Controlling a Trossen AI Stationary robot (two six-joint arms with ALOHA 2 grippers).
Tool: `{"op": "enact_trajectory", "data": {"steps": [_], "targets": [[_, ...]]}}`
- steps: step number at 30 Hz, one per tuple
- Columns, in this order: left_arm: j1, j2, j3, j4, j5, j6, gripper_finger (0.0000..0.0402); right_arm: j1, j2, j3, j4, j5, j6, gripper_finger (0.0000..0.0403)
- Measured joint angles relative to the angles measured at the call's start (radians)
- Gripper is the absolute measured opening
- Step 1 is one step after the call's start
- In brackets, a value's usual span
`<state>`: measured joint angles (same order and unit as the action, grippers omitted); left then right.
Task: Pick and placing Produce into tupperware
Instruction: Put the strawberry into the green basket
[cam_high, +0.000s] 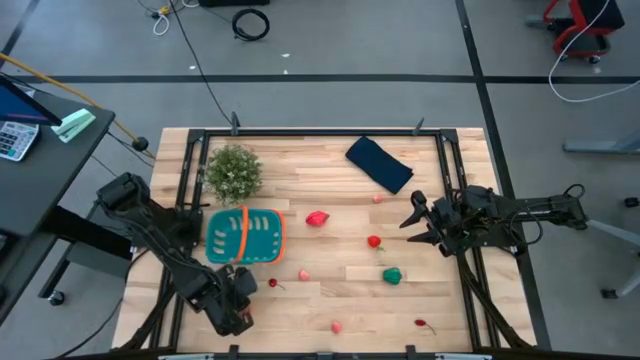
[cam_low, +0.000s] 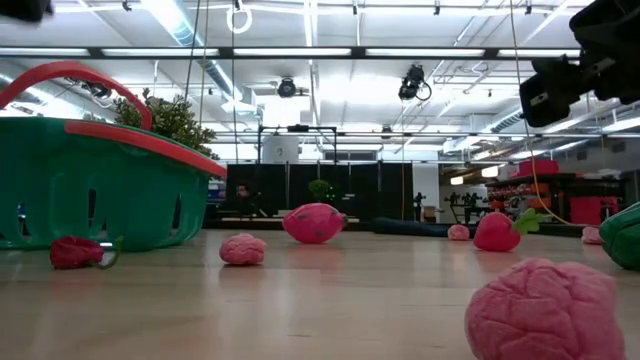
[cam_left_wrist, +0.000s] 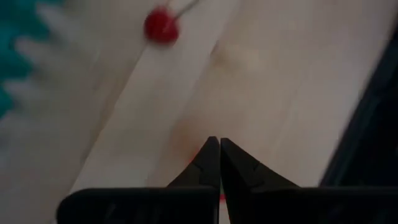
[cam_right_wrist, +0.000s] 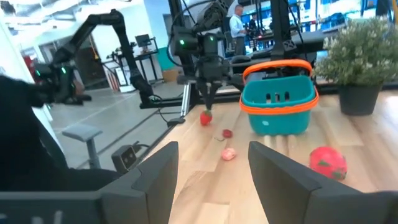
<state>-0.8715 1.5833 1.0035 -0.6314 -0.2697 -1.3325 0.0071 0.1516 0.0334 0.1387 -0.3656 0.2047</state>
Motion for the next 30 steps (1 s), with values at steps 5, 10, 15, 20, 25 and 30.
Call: {"op": "enact_trajectory", "data": {"steps": [5,10,15,20,25,30], "targets": [[0.004,0.000,0.177,-0.173,-0.193,0.104,0.0004,0.000,0.000,0.000,0.008,0.000,-0.048,0.0204],[0.026,-0.001,0.355,-0.466,-0.379,0.122,0.0004,0.000,0.000,0.000,0.013,0.000,-0.050,0.0204],[0.052,-0.001,0.487,-0.800,-0.404,0.090,0.0005,0.000,0.000,0.000,0.013,0.000,-0.040,0.0204],[0.054,-0.027,0.538,-0.921,-0.404,0.084,0.0003,0.000,0.000,0.000,0.012,0.000,0.014,0.0204],[0.024,-0.068,0.549,-0.938,-0.437,0.045,0.0007,0.000,0.000,0.000,0.011,-0.001,0.063,0.0204],[0.016,-0.097,0.542,-0.940,-0.449,0.035,0.0004,0.000,0.000,0.000,0.008,-0.001,0.133,0.0204]]}}
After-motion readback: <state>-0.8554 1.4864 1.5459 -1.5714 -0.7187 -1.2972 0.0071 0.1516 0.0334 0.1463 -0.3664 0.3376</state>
